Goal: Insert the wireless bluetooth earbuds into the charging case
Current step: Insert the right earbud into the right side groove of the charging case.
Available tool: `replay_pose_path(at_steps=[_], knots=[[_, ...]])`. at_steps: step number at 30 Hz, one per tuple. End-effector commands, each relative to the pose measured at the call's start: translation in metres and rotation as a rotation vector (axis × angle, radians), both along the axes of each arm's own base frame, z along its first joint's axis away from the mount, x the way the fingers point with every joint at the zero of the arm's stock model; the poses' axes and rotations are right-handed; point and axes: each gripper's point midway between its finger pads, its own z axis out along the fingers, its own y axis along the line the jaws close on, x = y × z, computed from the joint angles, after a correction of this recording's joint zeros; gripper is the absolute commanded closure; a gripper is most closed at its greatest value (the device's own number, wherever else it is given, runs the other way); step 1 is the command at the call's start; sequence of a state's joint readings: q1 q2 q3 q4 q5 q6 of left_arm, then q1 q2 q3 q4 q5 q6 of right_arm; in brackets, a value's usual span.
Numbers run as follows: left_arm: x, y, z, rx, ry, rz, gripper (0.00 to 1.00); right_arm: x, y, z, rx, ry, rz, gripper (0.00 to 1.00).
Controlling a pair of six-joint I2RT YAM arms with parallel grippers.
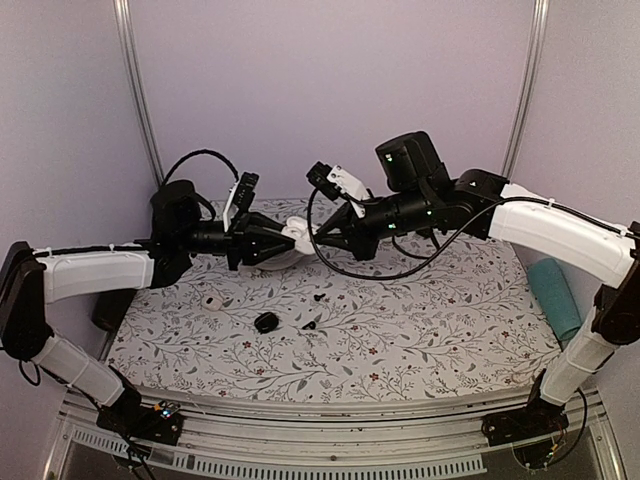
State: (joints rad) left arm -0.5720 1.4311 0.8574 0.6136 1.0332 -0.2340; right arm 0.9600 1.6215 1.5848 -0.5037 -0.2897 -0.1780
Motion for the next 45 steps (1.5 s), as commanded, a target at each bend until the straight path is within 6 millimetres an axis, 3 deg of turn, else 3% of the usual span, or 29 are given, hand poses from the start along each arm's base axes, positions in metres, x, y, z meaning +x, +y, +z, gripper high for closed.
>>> replay_pose_path(at_steps=[1, 9, 24, 26, 39, 45], knots=[[-0.014, -0.002, 0.031, -0.09, -0.111, 0.002, 1.0, -0.003, 0.005, -0.026, -0.078, 0.033, 0.014, 0.95], [-0.016, -0.001, 0.029, -0.093, -0.112, 0.005, 1.0, 0.0, 0.007, -0.028, -0.097, 0.029, 0.005, 0.88], [-0.013, -0.004, 0.013, -0.072, -0.081, 0.015, 1.0, 0.002, 0.008, -0.014, -0.075, 0.029, -0.007, 0.82], [-0.011, -0.004, 0.011, -0.069, -0.08, 0.02, 1.0, 0.002, 0.008, -0.014, -0.078, 0.029, -0.013, 0.78], [-0.008, -0.005, 0.01, -0.078, -0.072, 0.03, 1.0, 0.004, 0.004, -0.019, -0.091, 0.039, -0.033, 0.77], [-0.007, -0.005, 0.008, -0.075, -0.065, 0.037, 1.0, 0.005, 0.001, -0.01, -0.067, 0.031, -0.043, 0.75]])
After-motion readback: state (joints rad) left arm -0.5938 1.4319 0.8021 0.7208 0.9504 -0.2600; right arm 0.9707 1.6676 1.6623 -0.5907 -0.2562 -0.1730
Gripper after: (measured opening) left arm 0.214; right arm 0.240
